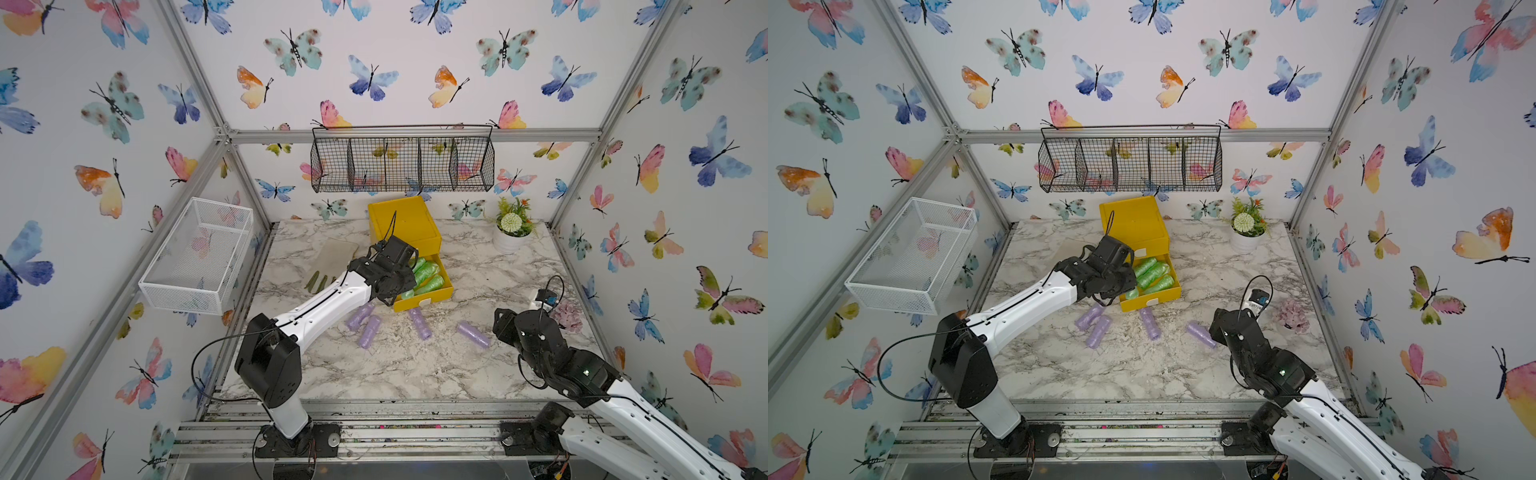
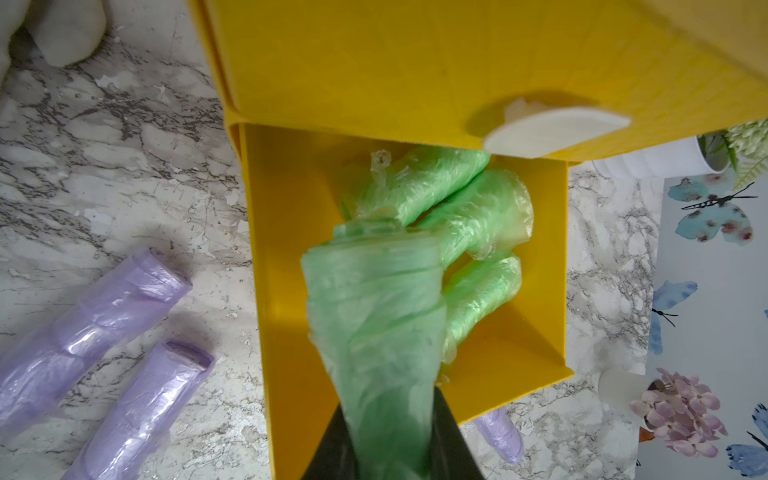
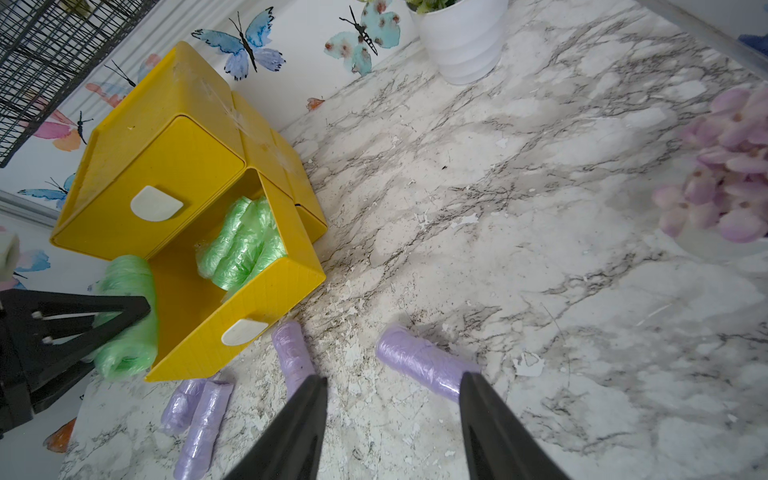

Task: Sort the rolls of trash bags by color and place them into the drawer
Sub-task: Pick up the roll of trash bags from the center of the board, then place the roll of trash bags in the drawer.

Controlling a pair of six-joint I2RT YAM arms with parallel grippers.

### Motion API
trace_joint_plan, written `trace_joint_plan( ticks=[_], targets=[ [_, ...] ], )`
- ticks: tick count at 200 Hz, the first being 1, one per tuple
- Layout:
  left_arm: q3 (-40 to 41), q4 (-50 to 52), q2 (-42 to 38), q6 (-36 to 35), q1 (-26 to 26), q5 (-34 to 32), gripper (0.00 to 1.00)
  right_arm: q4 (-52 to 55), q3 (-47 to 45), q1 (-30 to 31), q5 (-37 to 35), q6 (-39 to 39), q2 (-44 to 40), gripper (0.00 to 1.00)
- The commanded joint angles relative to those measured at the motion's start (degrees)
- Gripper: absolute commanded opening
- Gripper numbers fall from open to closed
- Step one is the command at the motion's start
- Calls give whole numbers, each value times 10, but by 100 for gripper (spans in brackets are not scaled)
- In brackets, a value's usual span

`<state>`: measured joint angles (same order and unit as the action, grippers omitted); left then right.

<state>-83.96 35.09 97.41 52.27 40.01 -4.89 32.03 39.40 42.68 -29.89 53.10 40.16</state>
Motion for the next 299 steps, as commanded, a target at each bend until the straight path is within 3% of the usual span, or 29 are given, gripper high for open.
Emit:
trace_joint_plan(
  ticks=[1,201,299],
  targets=[
    [-6,11,5,-6,-11,4,24,-13,-12,-3,4,7,-3,57],
    [-39,16,67,-22,-36,14,26,-15,-20,-3,0,3,-4,57],
    [17,5,35,-17,-34,27,26,-17,-27,-3,-1,6,-2,57]
  ],
)
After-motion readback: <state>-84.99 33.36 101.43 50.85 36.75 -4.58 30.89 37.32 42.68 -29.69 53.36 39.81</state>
